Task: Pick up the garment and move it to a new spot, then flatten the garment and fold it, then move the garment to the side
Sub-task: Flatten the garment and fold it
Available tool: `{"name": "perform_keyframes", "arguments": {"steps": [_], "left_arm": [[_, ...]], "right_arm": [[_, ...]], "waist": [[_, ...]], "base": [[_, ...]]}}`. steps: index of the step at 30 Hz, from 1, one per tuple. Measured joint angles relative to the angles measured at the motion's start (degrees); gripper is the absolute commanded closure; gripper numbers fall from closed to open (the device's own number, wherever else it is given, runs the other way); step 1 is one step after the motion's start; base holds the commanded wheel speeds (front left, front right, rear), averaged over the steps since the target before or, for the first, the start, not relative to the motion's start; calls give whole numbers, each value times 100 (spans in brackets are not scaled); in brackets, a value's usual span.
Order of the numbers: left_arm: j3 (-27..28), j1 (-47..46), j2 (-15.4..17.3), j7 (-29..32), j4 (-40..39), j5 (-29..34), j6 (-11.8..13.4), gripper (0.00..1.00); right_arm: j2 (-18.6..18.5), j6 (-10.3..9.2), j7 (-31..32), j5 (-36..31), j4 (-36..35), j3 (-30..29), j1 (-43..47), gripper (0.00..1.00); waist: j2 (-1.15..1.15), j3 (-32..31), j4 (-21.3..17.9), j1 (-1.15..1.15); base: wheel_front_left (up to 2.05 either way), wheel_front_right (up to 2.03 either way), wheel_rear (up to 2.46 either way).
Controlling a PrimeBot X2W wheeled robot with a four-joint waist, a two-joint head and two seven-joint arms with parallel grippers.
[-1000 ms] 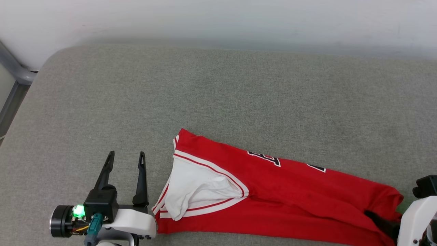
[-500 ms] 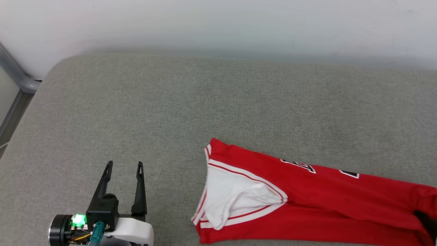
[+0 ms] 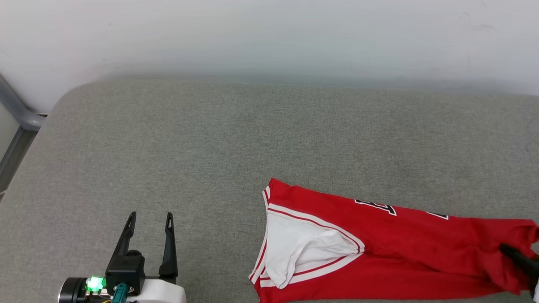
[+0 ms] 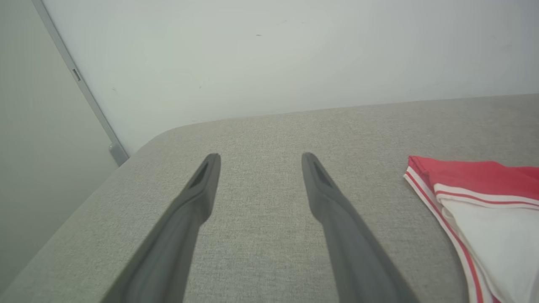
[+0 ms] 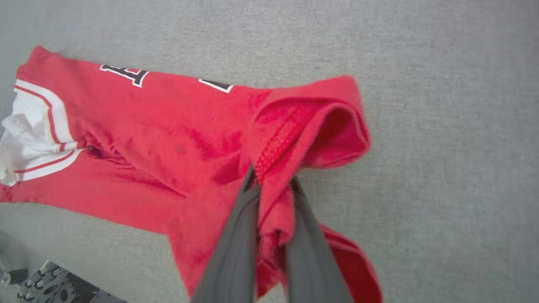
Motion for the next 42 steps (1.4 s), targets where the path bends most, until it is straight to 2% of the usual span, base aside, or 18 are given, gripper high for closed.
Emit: {"name": "perform_keyframes", "arguments": {"steps": [6, 11, 16, 18, 28, 35, 42], "left_arm": [[54, 36, -49, 0, 31, 69, -56, 0], [59, 29, -121, 0, 62, 123, -112, 0], [52, -79, -190, 0, 90, 163, -163, 0], [52, -201, -250, 0, 124, 202, -216, 0], [77, -379, -347, 0, 190, 244, -252, 0], [69, -486, -393, 0, 211, 261, -268, 0], [74, -563, -431, 0, 272, 293, -278, 0]], "right_arm": [[129, 0, 135, -98, -854, -7, 90, 100], [534, 0, 428, -427, -1376, 140, -164, 100], [1074, 0, 836, -910, -1566, 614, -712, 100], [1622, 0, 1210, -1308, -1272, 1302, -1474, 100], [2474, 0, 1454, -1443, -464, 2415, -2649, 100], [2900, 0, 1421, -1512, 352, 2987, -3130, 100], [3122, 2, 1214, -1624, 1272, 3434, -3318, 100]], "waist": [[0, -37, 3, 0], [0, 4, 36, 0], [0, 117, 92, 0], [0, 261, 211, 0], [0, 490, 352, 1], [0, 648, 418, 0], [0, 762, 418, 0]], "base": [[0, 0, 0], [0, 0, 0], [0, 0, 0], [0, 0, 0], [0, 0, 0], [0, 0, 0], [0, 0, 0]]}}
